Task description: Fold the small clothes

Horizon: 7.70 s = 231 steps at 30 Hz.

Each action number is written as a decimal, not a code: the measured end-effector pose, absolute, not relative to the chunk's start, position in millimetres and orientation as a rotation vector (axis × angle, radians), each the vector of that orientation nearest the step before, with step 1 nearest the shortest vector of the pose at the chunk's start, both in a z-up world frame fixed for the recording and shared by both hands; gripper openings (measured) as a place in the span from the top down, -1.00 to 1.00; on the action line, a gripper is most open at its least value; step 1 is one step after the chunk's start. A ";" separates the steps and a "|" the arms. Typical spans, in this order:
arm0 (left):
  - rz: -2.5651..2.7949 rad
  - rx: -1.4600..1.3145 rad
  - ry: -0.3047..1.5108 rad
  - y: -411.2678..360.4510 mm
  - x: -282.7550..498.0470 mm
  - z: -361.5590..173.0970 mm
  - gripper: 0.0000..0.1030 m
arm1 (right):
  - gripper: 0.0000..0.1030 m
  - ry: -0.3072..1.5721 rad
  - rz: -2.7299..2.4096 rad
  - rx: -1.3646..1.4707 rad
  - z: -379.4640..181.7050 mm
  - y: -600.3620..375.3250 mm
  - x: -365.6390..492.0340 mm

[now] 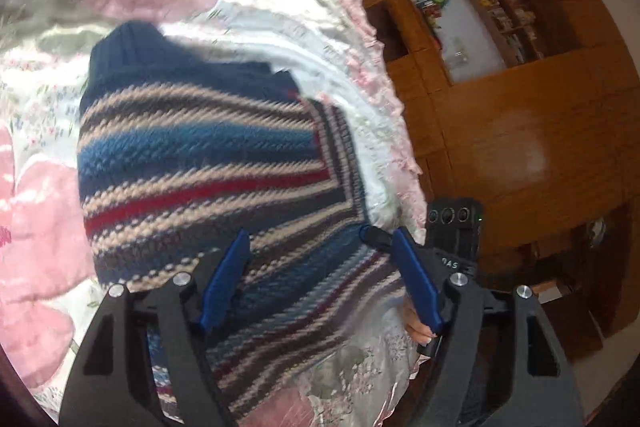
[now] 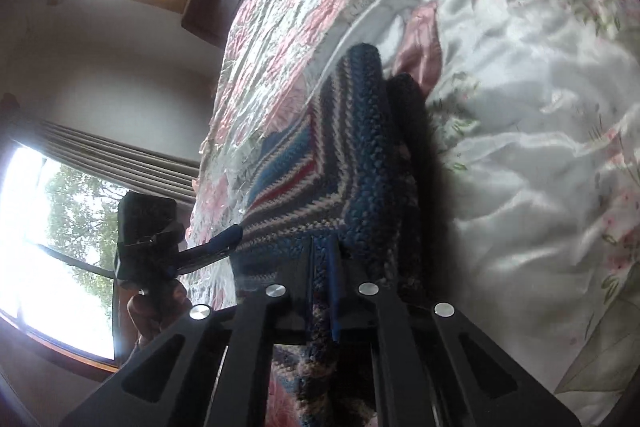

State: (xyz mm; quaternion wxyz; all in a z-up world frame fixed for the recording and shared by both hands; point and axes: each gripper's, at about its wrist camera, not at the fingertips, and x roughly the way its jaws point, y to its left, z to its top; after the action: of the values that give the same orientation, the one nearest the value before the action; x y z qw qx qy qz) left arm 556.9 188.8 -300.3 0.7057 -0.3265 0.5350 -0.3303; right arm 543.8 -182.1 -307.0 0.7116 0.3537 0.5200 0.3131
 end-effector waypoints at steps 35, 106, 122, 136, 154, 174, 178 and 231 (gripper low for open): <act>-0.673 -0.783 1.279 211.1 475.8 -342.4 -0.50 | 0.80 1.127 0.636 0.612 -284.2 -175.2 469.9; -0.351 -0.967 1.206 563.0 244.6 -330.2 -0.66 | -0.32 1.351 0.885 0.536 -317.4 136.4 329.2; -0.535 -0.986 0.891 476.8 179.6 -269.8 -0.73 | 0.78 1.163 0.860 0.410 -258.5 156.7 413.5; -0.575 -0.941 0.837 483.9 185.1 -232.8 -0.77 | 0.35 1.102 0.879 0.580 -242.1 112.4 380.7; -0.487 -0.952 0.906 524.2 230.1 -247.7 -0.77 | 0.85 1.197 1.025 0.580 -249.4 95.1 304.6; -0.362 -0.934 1.050 519.0 165.5 -309.4 -0.77 | 1.00 1.314 0.873 0.680 -310.6 71.2 253.4; -0.362 -1.080 0.996 530.6 154.7 -307.6 -0.86 | 0.65 1.265 0.872 0.664 -285.2 71.1 240.0; 0.030 -0.217 0.706 349.7 -116.9 -53.3 -0.93 | -0.93 0.741 0.440 -0.101 -19.3 67.5 -75.4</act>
State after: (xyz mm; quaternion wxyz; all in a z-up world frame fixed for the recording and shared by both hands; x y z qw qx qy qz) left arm -116.9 349.7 -53.3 0.9325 -0.1062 0.3450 0.0148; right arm -75.4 67.5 -19.3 0.9073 -0.0489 0.3590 0.2132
